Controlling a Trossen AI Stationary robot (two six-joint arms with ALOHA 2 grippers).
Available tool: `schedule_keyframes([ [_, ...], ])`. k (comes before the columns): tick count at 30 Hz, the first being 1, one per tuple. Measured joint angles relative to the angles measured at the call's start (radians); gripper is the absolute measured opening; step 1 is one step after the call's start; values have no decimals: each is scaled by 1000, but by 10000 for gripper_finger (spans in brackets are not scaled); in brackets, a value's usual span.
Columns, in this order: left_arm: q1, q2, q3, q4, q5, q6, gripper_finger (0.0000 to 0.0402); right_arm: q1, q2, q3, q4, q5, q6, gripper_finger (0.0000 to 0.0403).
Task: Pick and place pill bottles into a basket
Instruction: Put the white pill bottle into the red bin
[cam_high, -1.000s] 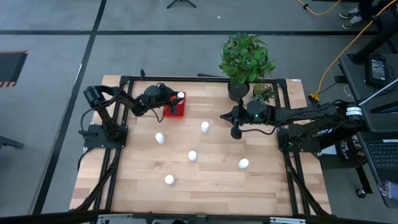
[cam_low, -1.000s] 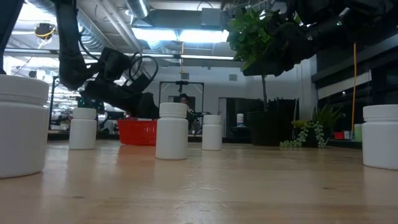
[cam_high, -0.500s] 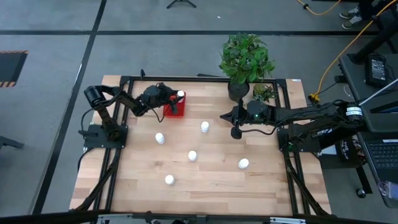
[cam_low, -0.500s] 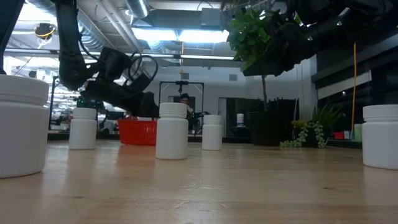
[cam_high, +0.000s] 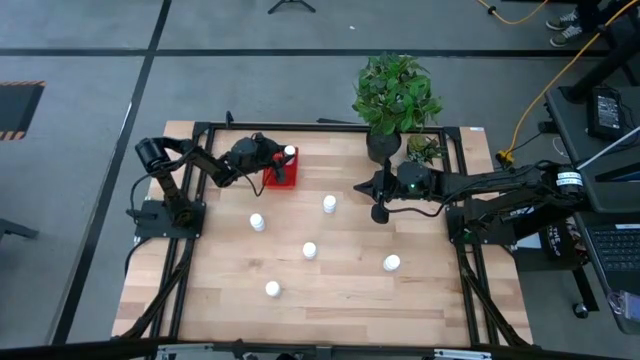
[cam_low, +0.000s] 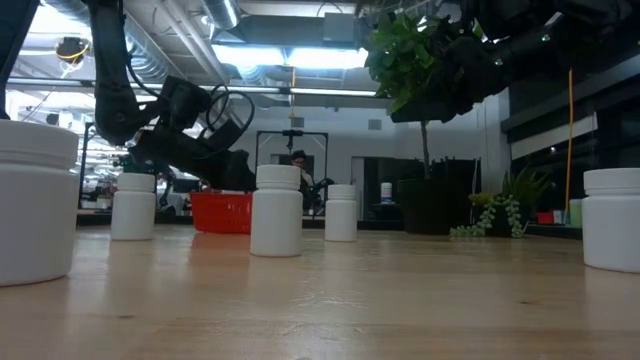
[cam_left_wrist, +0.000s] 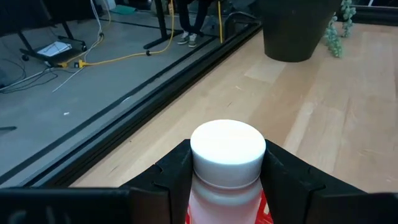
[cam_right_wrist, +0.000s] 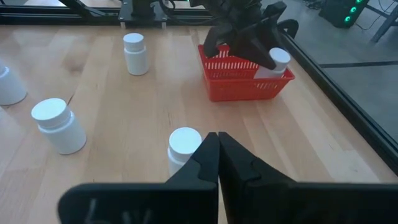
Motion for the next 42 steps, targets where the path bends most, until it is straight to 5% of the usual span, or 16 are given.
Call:
schedule_keyframes([
  [42,0,-1,0,-24,-4,-8,187,0,0,0,0,0,0,2],
])
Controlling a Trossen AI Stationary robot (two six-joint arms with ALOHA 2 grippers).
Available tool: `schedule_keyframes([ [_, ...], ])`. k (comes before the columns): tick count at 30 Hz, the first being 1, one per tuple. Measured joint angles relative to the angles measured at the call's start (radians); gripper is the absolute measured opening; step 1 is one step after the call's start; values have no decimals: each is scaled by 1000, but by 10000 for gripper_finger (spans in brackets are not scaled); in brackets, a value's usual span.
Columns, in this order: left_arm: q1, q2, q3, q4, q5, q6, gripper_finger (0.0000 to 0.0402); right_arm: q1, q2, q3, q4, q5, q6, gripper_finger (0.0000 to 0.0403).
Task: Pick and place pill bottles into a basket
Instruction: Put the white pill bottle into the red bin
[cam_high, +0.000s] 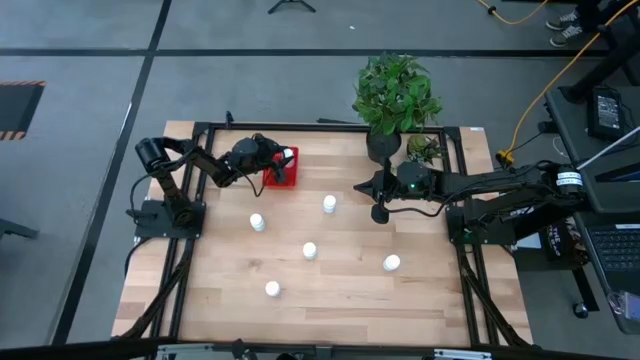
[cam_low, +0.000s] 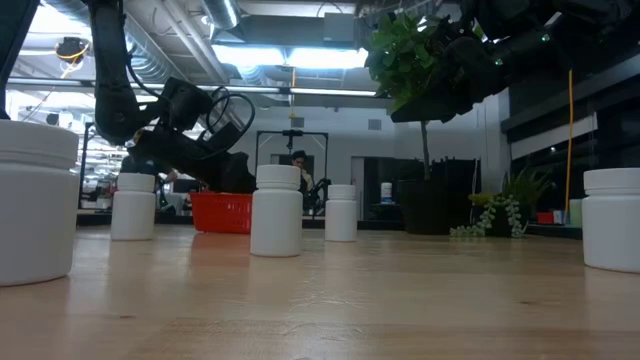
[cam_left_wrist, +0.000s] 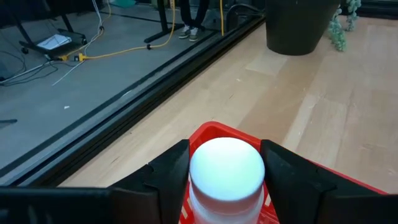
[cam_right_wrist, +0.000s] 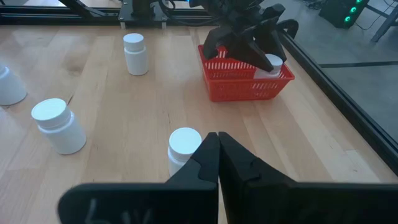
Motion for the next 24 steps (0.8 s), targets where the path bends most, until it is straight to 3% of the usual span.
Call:
schedule_keyframes([
  [24,0,-17,0,66,4,33,189,0,0,0,0,0,-16,10],
])
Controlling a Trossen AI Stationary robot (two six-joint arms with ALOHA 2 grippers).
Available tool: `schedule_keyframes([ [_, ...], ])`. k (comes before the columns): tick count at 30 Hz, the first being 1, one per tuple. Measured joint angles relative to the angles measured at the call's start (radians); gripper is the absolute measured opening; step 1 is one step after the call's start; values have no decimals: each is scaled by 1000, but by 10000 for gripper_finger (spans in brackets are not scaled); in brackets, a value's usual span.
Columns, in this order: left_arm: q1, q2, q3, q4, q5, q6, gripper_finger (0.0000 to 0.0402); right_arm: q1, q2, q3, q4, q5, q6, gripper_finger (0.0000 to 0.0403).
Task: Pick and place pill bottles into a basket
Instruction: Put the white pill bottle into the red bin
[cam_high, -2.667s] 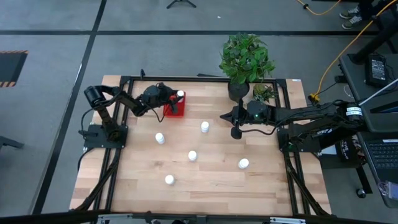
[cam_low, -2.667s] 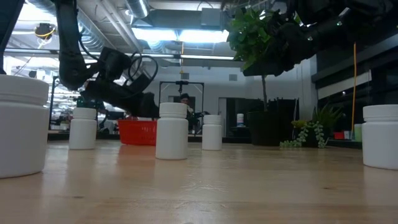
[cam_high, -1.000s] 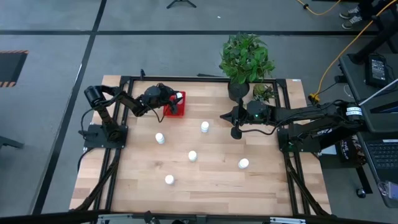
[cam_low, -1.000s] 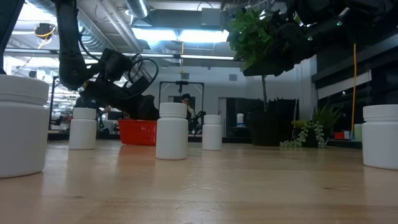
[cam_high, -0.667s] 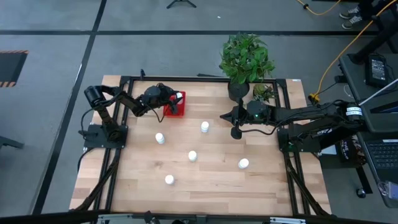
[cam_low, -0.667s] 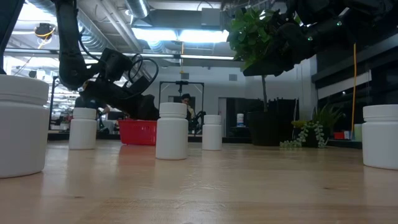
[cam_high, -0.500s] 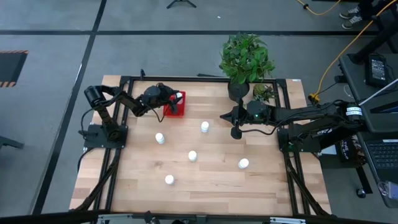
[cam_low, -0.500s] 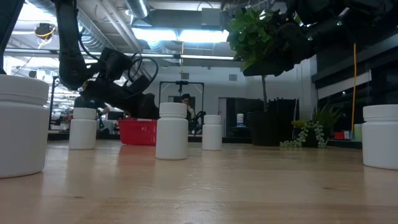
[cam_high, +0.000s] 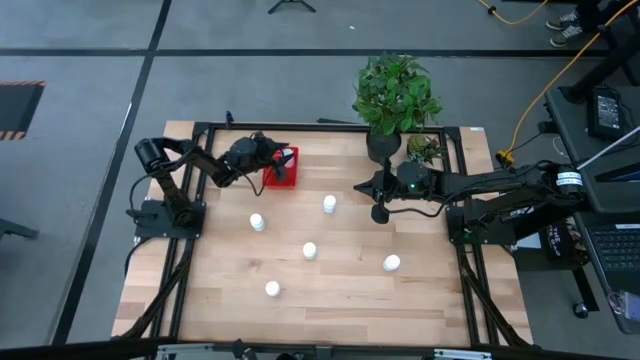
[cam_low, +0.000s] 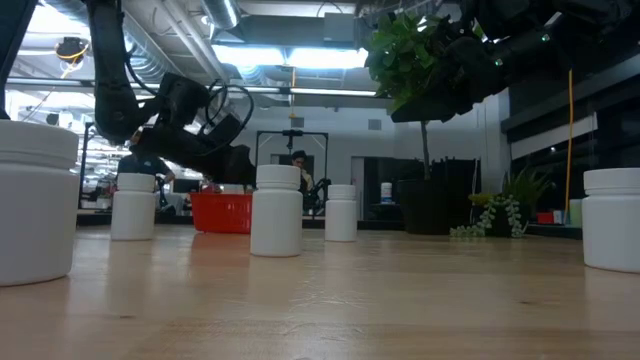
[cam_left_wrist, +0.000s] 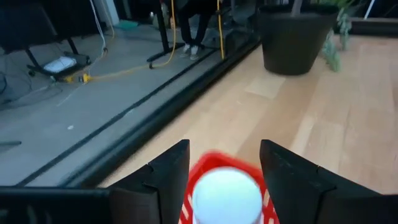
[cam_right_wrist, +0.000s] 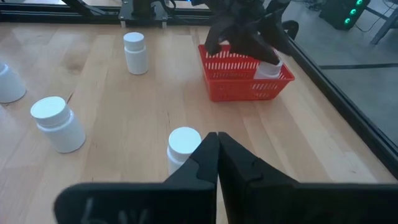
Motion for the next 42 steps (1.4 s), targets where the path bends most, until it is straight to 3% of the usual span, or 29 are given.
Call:
schedule_keyframes([
  [8,-2,-181,0,-77,93,2,187,0,0,0,0,0,-17,10],
  [19,-62,-530,0,-667,176,79,156,0,0,0,0,0,-33,10],
  [24,-144,-650,0,-838,178,75,135,0,0,0,0,0,-41,10],
  [31,-330,-774,0,-874,171,23,122,0,0,0,0,0,-44,10],
  [36,-491,-812,14,-924,36,-53,137,0,0,0,8,0,-44,10],
  [42,-704,-798,178,-1263,-309,-57,156,0,0,0,19,0,-44,10],
])
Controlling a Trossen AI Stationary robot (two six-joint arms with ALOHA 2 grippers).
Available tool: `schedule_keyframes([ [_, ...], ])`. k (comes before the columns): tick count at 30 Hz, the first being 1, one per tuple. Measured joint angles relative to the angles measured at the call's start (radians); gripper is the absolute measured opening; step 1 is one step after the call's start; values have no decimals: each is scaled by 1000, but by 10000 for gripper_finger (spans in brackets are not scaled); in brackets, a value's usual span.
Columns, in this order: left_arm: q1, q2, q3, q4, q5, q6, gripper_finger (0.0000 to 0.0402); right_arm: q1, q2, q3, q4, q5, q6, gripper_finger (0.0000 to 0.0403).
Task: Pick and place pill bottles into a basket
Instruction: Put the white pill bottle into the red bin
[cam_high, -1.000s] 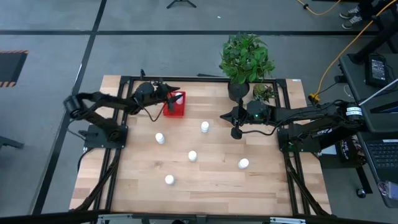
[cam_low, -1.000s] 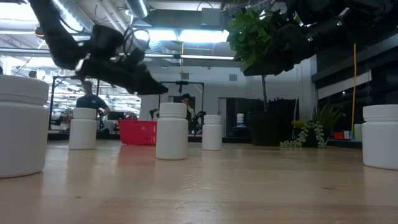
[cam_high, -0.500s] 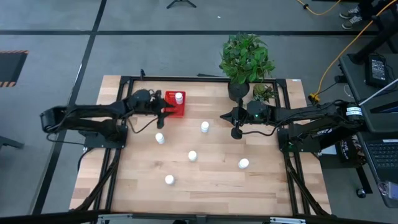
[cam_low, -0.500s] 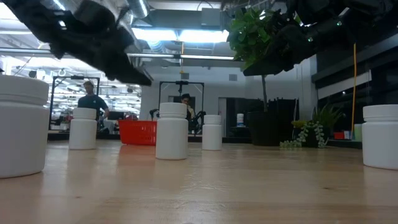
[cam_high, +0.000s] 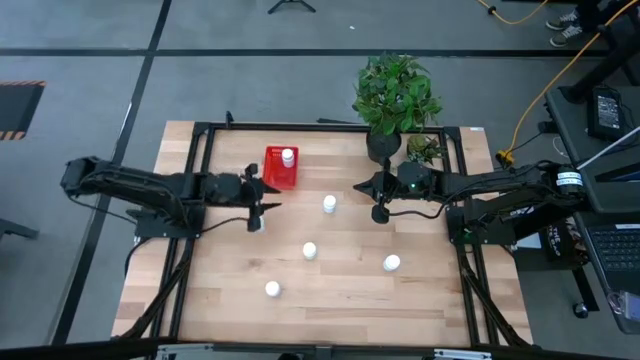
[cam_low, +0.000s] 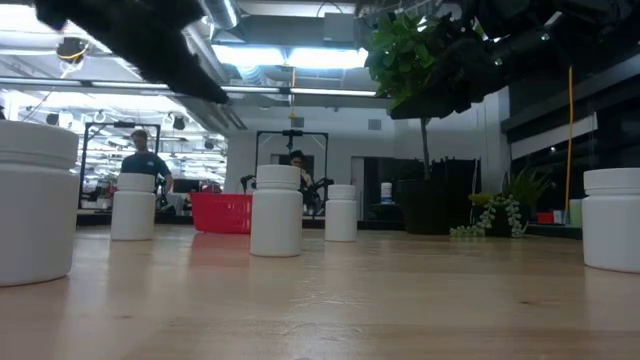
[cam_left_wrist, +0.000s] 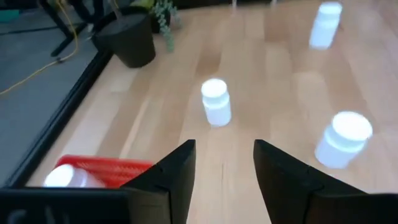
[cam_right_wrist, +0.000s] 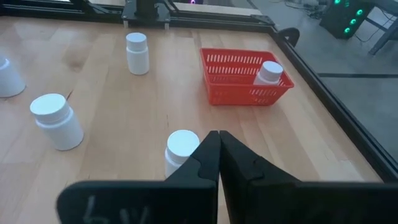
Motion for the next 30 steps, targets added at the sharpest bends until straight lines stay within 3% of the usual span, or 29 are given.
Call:
schedule_keyframes([
  [6,-165,1,129,-244,-165,-183,166,0,0,0,1,0,2,10],
  [10,-231,1,167,-450,-215,-448,170,0,0,0,-3,0,4,10],
  [15,-293,1,177,-624,-138,-711,171,0,0,0,-14,0,4,10],
  [25,-424,1,177,-640,113,-988,171,0,0,0,-13,0,-21,10],
  [30,-489,1,178,-648,62,-1032,171,0,0,0,-13,0,-27,10],
])
